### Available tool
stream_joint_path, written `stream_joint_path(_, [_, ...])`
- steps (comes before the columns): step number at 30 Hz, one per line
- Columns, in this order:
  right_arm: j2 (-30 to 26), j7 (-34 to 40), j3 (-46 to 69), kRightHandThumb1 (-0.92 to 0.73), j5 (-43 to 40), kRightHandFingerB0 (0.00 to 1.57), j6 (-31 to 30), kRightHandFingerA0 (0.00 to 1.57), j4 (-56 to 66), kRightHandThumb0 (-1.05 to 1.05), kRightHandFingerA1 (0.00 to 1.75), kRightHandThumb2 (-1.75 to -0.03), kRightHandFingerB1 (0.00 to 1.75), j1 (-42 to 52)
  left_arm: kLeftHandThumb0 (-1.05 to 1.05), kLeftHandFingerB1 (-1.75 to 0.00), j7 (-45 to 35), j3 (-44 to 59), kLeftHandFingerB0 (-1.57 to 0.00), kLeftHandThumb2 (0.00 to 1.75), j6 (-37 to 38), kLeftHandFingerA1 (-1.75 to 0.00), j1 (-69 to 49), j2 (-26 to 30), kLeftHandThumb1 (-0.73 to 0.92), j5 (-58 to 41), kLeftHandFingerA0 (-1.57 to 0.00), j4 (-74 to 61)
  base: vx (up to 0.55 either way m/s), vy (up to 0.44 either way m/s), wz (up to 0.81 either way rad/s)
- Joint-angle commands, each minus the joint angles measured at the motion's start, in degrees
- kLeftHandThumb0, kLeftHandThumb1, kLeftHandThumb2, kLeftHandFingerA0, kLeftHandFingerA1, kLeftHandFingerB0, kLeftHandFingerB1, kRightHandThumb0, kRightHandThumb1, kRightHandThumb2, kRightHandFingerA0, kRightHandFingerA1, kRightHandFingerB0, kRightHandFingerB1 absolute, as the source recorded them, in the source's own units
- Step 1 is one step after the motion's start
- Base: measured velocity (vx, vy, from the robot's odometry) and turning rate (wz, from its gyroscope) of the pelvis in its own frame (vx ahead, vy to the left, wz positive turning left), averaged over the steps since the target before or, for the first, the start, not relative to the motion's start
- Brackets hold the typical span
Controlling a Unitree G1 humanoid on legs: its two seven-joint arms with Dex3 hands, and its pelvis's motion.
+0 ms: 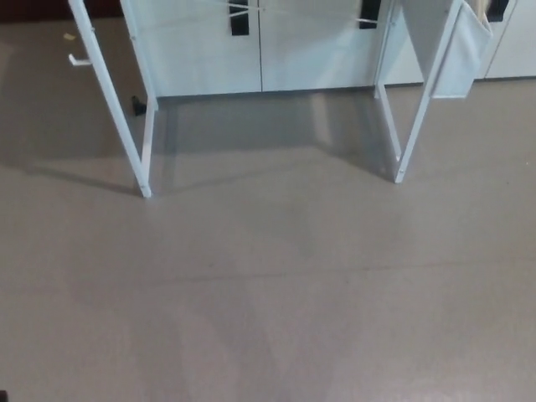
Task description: The robot walk towards a table in front and pick up a black pencil case on the left hand side and put the pencil case into a small container on the right hand side
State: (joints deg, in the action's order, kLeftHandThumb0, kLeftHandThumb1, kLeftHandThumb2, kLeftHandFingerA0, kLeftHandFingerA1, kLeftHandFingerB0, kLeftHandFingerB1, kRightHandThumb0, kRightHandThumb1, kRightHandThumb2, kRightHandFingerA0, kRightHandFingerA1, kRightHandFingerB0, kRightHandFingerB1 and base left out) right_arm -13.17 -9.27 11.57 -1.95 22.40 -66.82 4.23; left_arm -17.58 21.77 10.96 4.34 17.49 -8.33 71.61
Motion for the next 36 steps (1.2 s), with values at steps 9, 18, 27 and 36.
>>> stream_joint_path(9, [-0.51,1.09,-0.22,-0.49,0.27,0.28,0.5,0.44,-0.74,-0.32,0.42,-0.54,0.34,-0.7,-0.07,-0.32,1.0,-0.57,-0.29,0.54,-1.15,-0.39,1.43,0.99,0.49,-0.16,-0.41,0.34,0.35,0.184,-0.02])
stream_joint_path(18, [0.0,1.58,-0.11,-0.49,0.16,0.29,0.71,0.44,-1.03,-0.29,0.43,-0.54,0.35,0.97,0.02,-0.51,-1.14,-0.21,-0.16,0.86,-2.43,-0.58,0.87,1.17,0.37,-0.7,-0.29,0.37,0.33,-0.06,0.12])
stream_joint_path(27, [0.18,1.99,-0.31,-0.48,0.25,0.29,1.19,0.46,-1.52,-0.3,0.44,-0.54,0.35,2.57,0.02,-0.51,-1.19,-0.88,-0.17,0.85,-2.46,-0.58,0.26,1.15,0.35,-0.34,-0.28,1.05,0.34,-0.143,0.15])
stream_joint_path(36, [0.61,1.85,0.84,-0.47,-0.98,0.29,-0.34,0.47,-2.16,-0.31,0.42,-0.54,0.34,1.9,-0.01,-0.51,-1.27,-1.45,-0.18,0.86,-2.44,-0.56,0.58,1.31,0.38,-0.24,-0.26,1.09,0.36,0.156,-0.31])
